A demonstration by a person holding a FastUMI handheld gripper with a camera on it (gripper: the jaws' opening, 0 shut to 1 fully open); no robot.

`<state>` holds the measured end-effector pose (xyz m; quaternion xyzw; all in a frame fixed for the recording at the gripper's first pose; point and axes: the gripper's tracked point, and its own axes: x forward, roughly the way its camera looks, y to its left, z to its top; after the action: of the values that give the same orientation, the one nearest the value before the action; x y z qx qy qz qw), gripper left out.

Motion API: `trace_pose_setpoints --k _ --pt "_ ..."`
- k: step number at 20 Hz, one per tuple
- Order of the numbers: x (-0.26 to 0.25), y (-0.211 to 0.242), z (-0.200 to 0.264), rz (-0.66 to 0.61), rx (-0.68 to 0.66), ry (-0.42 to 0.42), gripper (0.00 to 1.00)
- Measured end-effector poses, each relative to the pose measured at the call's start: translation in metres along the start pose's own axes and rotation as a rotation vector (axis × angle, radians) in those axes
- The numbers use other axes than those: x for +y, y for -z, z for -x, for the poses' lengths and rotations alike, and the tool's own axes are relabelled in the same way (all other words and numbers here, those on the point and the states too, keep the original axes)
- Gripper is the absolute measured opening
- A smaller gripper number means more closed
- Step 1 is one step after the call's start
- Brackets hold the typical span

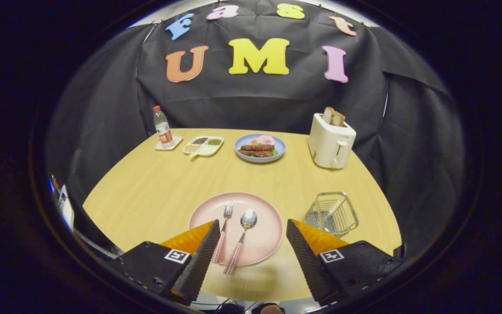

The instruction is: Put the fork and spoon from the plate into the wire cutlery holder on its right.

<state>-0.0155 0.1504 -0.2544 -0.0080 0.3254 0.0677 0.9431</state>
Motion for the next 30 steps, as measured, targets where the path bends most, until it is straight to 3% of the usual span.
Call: trace_pose_setpoints --k 2,6,10,11,13,16,18,19,20,30 --pt "0.007 0.021 -0.013 -0.009 0.054 0.007 0.92" --pt "0.012 0.047 -0.036 0.020 0.142 0.030 0.81" --pt "0.017 0.066 -0.054 0.015 0.220 0.029 0.56" --pt "0.018 0.070 -0.058 0.012 0.240 0.029 0.56" --pt "0.015 0.077 -0.060 -0.017 0.279 0.045 0.39" --pt "0.013 0.078 -0.049 -0.055 0.333 0.073 0.34" --pt "0.010 0.085 -0.067 -0.070 0.351 0.071 0.11" --pt "0.011 0.081 -0.062 -0.075 0.349 0.074 0.11" --pt "0.007 0.078 -0.059 -0.070 0.358 0.077 0.03" --pt "-0.017 -0.001 -0.004 -0.060 0.448 -0.012 0.03"
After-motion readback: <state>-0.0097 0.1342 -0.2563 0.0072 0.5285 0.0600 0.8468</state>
